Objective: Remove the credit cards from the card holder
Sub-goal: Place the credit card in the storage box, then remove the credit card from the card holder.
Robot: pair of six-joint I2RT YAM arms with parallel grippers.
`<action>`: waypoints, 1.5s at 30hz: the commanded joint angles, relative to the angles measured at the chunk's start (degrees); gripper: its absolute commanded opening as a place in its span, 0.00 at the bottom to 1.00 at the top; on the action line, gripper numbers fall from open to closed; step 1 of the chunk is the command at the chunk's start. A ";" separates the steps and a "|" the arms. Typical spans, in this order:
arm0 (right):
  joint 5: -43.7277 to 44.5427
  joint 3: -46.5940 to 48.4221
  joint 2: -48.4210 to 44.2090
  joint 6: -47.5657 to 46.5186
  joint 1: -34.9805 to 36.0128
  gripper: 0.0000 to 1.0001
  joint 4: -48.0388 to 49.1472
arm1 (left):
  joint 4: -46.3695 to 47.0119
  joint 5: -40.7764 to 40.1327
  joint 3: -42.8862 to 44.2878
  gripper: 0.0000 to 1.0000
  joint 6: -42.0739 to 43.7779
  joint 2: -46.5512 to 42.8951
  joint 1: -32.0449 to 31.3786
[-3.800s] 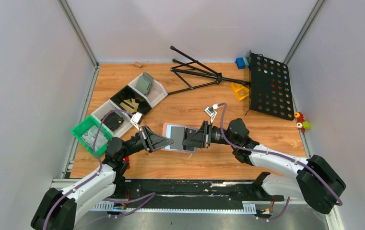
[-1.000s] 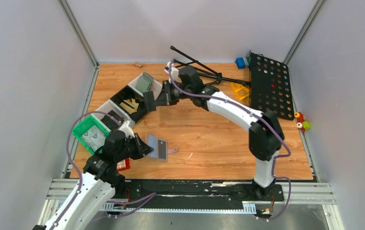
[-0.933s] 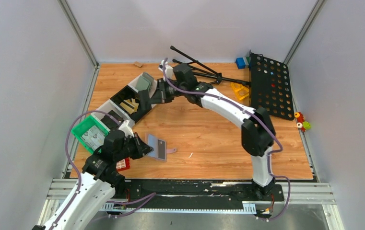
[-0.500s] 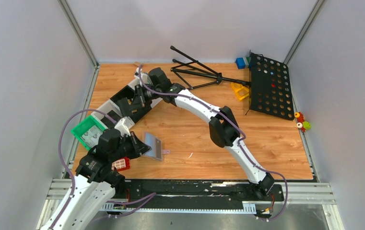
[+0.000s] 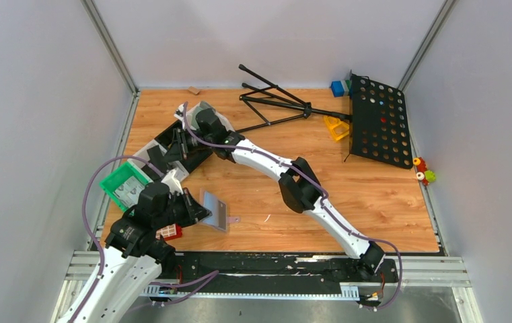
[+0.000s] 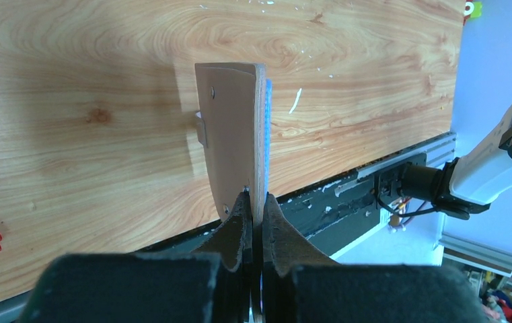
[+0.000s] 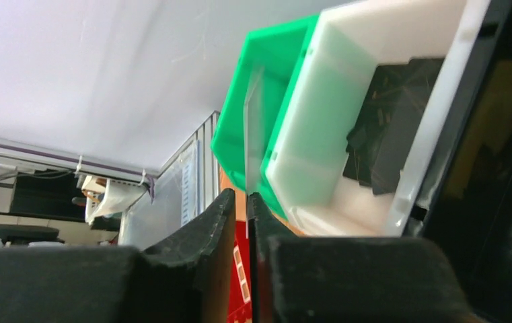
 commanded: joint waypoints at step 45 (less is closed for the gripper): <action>29.76 -109.67 -107.00 -1.38 -1.96 0.98 4.16 | 47.72 16.83 -7.77 0.00 -15.01 5.30 -1.77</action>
